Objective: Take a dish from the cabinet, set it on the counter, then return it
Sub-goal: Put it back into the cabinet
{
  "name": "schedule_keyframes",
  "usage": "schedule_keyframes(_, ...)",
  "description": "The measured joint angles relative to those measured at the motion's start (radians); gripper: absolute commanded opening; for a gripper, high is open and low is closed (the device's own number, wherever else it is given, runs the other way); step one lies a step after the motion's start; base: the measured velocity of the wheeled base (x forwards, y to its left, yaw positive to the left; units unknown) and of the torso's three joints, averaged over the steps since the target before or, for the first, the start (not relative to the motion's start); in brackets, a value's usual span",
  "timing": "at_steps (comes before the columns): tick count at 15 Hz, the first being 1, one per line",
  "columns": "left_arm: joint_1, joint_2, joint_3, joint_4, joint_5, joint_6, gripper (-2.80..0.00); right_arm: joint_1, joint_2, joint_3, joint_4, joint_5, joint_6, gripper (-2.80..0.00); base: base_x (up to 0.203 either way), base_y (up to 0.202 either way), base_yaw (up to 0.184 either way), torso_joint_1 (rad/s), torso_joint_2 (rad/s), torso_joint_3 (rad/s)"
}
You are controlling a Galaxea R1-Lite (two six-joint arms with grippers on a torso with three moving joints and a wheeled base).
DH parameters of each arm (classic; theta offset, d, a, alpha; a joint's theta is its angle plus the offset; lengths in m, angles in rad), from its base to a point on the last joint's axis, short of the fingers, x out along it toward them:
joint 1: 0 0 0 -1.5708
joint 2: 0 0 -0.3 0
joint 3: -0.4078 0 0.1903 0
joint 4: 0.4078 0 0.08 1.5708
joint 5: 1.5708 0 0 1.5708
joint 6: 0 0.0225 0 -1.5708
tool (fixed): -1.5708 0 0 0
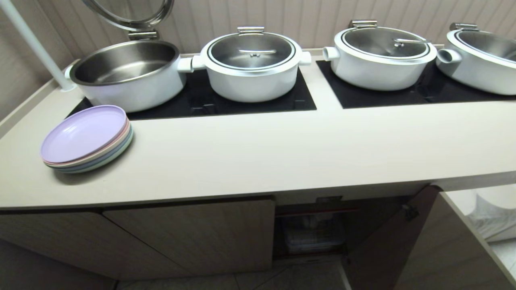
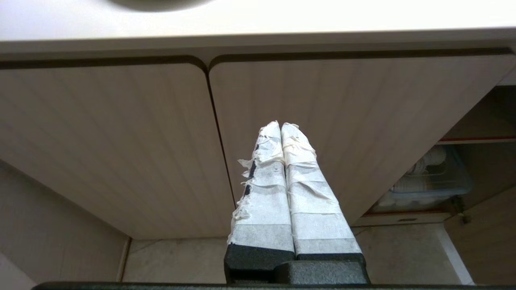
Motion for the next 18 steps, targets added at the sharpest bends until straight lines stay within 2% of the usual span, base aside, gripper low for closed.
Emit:
schedule_keyframes(11,0.000,0.000,0.000,0.000,0.000,0.000,-2.80,0.003,0.002,0.006,0.003,0.000,0.000,-2.80,0.000,0.000,0.000,-0.159,0.34,0.183)
schedule_keyframes(18,0.000,0.000,0.000,-0.001,0.000,0.000,-2.80,0.003,0.002,0.010,0.002,0.000,0.000,-2.80,0.000,0.000,0.000,-0.247,0.53,0.285)
